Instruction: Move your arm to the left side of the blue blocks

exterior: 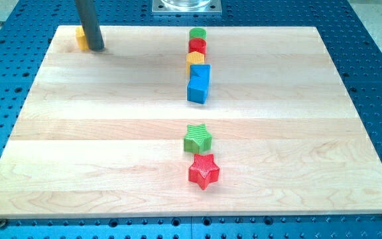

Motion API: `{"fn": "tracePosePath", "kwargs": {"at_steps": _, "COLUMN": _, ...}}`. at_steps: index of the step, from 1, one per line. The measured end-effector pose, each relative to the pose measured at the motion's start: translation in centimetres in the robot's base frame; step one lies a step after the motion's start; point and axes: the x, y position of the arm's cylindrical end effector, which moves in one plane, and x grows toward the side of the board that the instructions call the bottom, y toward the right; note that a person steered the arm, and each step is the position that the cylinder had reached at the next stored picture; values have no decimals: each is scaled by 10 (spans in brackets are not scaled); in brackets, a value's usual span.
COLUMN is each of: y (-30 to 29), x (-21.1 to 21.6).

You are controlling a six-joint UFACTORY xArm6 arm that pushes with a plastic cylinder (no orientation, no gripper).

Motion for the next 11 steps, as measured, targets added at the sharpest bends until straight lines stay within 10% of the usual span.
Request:
{"fn": "tracePosePath", "kwargs": {"at_steps": 6, "y": 0, "x": 5}}
{"fn": "tracePosePath", "kwargs": {"at_steps": 10, "y": 53, "x": 162}}
{"fn": "tracePosePath", "kwargs": {"at_steps": 11, "y": 56, "x": 107}}
